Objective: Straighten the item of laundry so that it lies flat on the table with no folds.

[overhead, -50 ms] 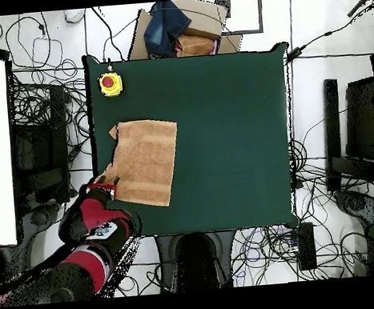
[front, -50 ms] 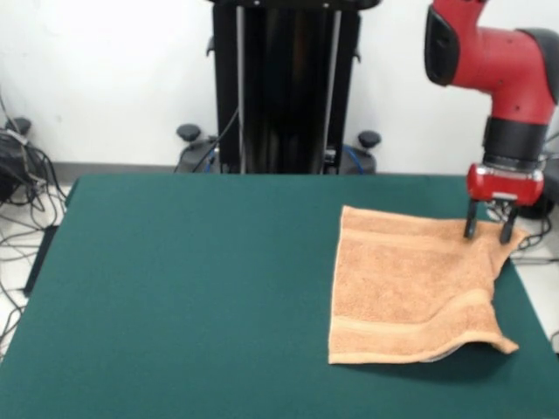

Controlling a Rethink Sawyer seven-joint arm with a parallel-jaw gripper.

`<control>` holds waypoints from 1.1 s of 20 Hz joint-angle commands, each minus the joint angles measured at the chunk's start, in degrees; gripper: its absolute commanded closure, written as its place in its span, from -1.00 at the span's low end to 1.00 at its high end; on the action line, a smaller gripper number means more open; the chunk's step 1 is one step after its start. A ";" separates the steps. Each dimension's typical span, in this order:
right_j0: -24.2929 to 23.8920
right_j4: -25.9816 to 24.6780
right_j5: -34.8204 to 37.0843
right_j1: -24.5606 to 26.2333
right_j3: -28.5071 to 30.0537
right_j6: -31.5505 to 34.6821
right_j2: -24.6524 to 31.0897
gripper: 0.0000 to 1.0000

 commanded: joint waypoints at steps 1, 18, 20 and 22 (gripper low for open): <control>-1.55 3.15 -4.66 5.71 -4.20 16.63 6.22 -1.00; -9.10 -5.60 -8.76 6.46 -3.51 15.44 9.74 -1.00; -9.59 -6.26 -8.86 6.18 -2.96 15.18 9.79 -1.00; -9.77 -6.42 -8.90 5.95 -2.64 14.95 9.89 -1.00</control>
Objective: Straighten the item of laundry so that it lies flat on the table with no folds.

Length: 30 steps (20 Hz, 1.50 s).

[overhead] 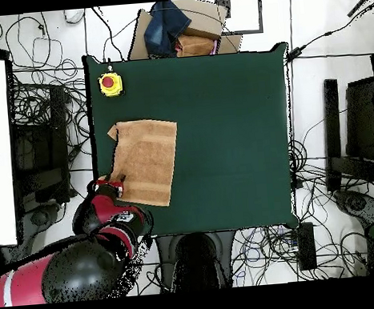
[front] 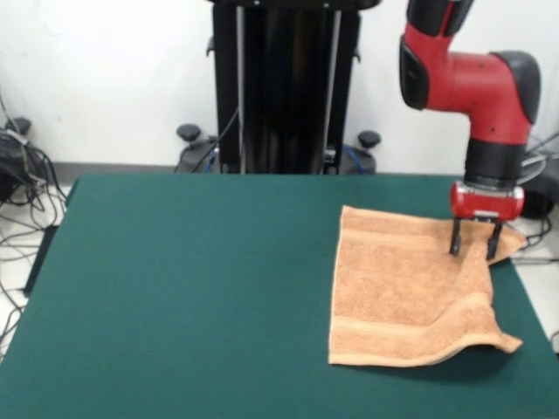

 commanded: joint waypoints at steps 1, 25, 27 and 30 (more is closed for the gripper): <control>-2.04 -1.58 -3.84 2.39 -2.09 15.09 5.01 -1.00; 6.03 10.65 1.76 -1.77 -0.48 11.30 1.00 -1.00; 7.12 12.83 1.78 -2.15 -0.21 11.22 1.08 -1.00; 6.33 11.91 1.44 -2.91 0.38 11.70 1.97 -1.00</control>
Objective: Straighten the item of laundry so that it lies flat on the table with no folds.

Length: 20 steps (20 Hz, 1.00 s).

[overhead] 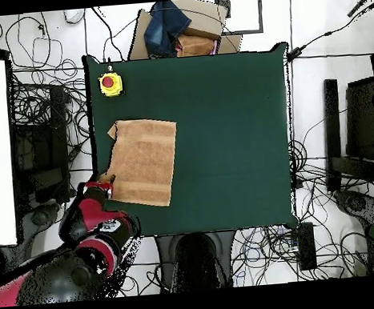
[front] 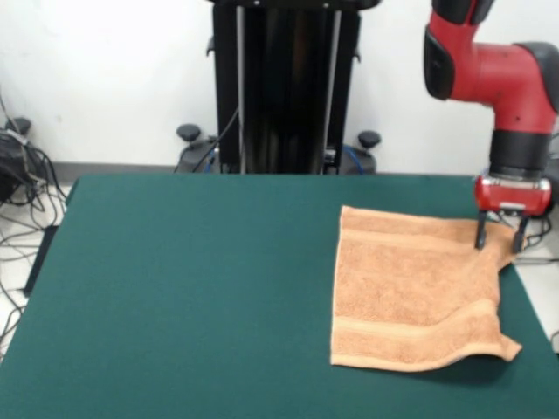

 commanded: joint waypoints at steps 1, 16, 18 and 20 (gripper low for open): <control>0.24 4.54 4.00 -1.67 -0.10 11.89 2.22 -1.00; -6.98 -3.62 5.38 -4.36 -0.22 10.31 3.78 -1.00; -8.16 -4.85 5.01 -3.56 -1.16 10.04 3.84 -1.00; -9.30 -6.04 4.49 -2.72 -2.02 9.99 3.99 -1.00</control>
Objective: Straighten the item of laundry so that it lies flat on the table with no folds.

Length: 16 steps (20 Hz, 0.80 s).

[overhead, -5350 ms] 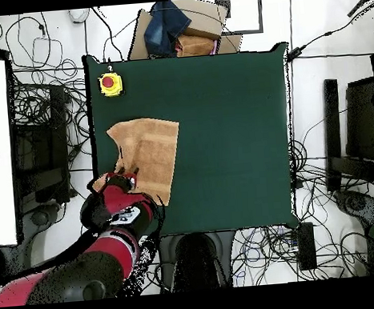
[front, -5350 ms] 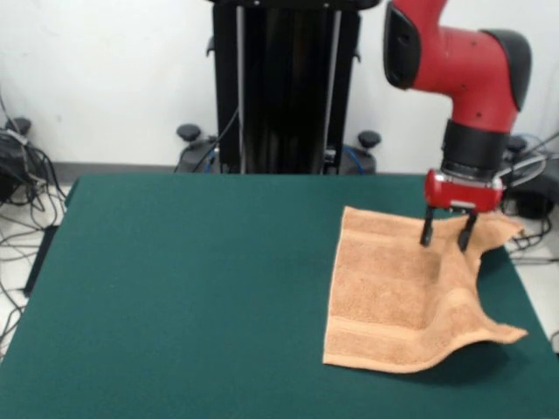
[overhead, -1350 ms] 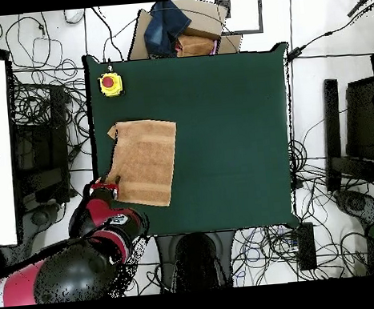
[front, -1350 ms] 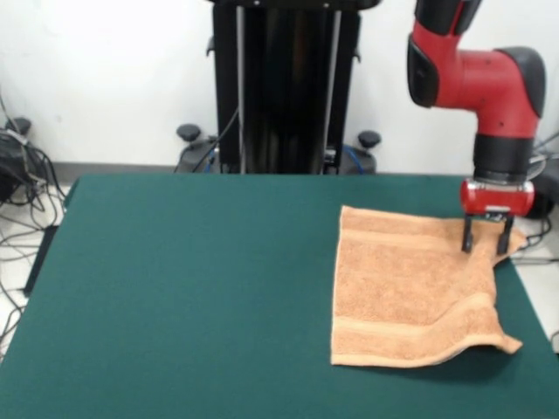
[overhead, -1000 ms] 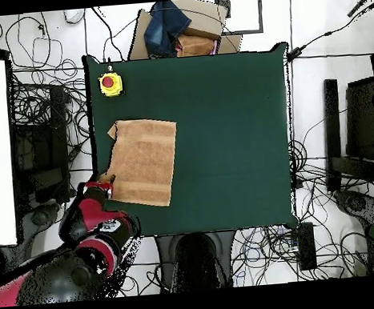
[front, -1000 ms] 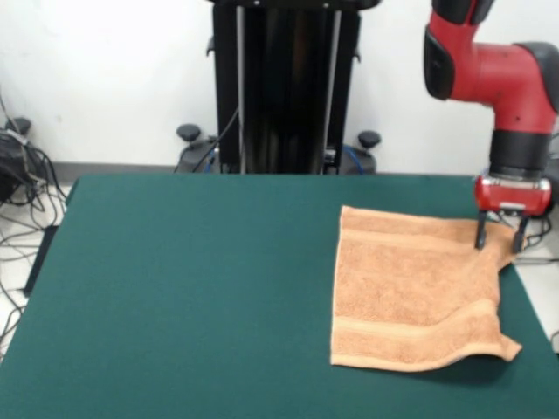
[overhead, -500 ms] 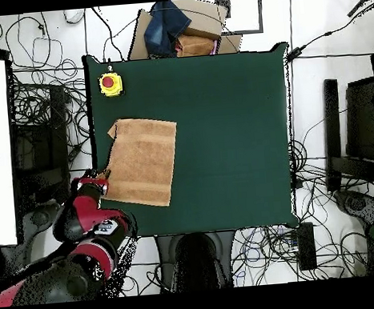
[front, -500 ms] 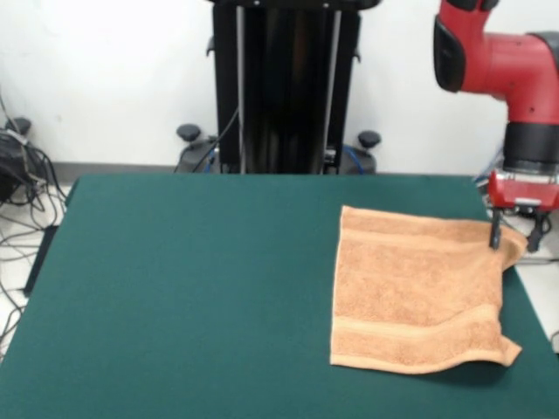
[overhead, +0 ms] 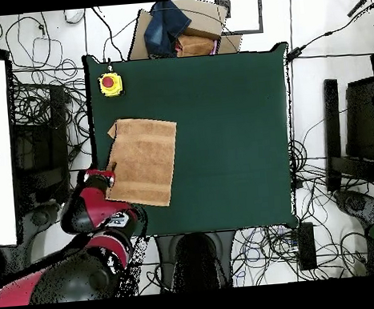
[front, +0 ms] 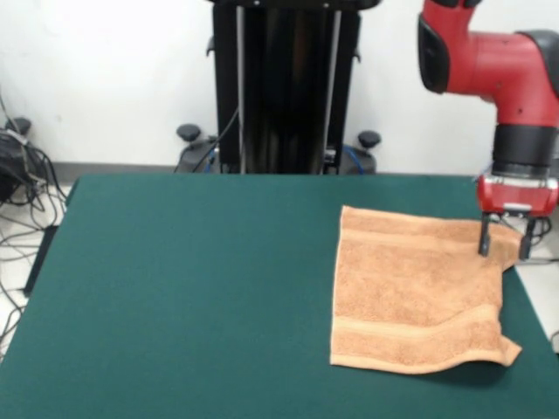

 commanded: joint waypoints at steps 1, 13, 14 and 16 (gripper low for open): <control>-4.78 -3.99 4.01 2.00 -2.95 9.97 4.16 -1.00; -6.55 -5.81 4.27 4.17 -5.44 7.38 2.54 -1.00; -6.79 -6.17 4.41 4.16 -5.49 7.13 2.45 -1.00; -6.94 -6.53 4.47 4.14 -5.13 7.09 2.33 -1.00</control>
